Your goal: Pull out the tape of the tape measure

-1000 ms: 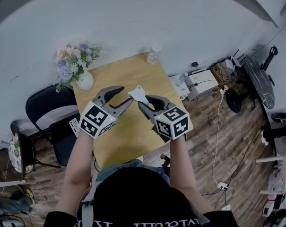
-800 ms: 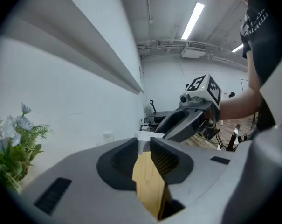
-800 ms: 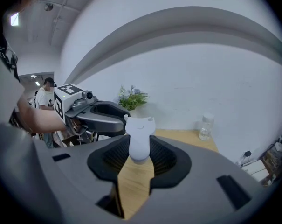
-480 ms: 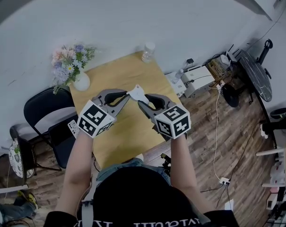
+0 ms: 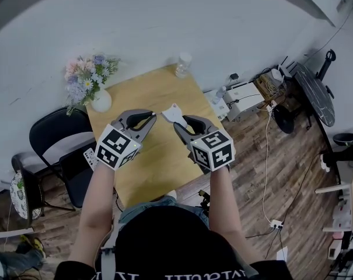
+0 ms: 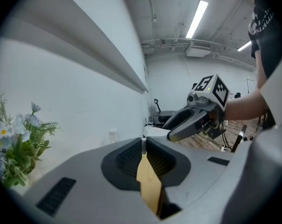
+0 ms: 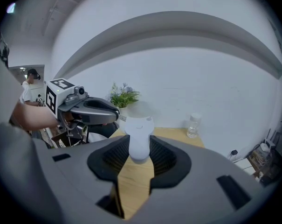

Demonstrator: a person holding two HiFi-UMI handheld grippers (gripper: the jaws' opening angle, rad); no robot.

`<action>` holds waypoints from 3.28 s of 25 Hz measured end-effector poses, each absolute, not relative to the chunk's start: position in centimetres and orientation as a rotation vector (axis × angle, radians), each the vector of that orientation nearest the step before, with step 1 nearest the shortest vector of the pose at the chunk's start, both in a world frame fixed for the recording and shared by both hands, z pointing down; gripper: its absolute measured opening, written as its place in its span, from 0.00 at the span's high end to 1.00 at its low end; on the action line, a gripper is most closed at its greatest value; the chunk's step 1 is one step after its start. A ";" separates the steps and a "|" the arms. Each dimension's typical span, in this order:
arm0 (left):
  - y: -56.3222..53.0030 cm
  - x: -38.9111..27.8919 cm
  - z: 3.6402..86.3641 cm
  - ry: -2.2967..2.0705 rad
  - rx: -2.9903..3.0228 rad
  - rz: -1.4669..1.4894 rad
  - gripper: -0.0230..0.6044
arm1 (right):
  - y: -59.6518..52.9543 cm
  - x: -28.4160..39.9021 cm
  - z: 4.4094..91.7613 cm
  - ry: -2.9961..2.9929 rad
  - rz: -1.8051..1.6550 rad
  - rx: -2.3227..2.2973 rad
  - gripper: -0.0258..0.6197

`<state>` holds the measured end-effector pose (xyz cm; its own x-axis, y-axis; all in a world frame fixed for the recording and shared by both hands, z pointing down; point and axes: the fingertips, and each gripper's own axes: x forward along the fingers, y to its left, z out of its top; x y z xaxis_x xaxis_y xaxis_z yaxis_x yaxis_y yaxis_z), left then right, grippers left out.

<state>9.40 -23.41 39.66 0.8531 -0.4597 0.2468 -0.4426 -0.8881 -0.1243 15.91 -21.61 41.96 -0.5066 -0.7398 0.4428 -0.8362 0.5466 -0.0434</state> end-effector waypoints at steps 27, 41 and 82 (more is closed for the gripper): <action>-28.5 -2.7 38.2 1.310 -2.832 -0.319 0.90 | -24.1 24.9 41.4 -2.165 0.405 1.681 0.74; -29.1 -4.2 39.9 1.468 -2.839 -0.277 0.90 | -26.6 21.5 42.3 -2.258 0.409 1.522 0.74; -32.0 -9.6 59.5 2.210 -2.809 -0.663 0.89 | -34.1 15.0 64.1 -2.028 0.636 1.064 0.74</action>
<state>-9.56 -32.00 59.49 0.2426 -0.7971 0.5530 -0.9699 -0.1857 0.1577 15.05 -34.09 64.10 -0.3764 -0.4722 0.7971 -0.8430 0.5315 -0.0831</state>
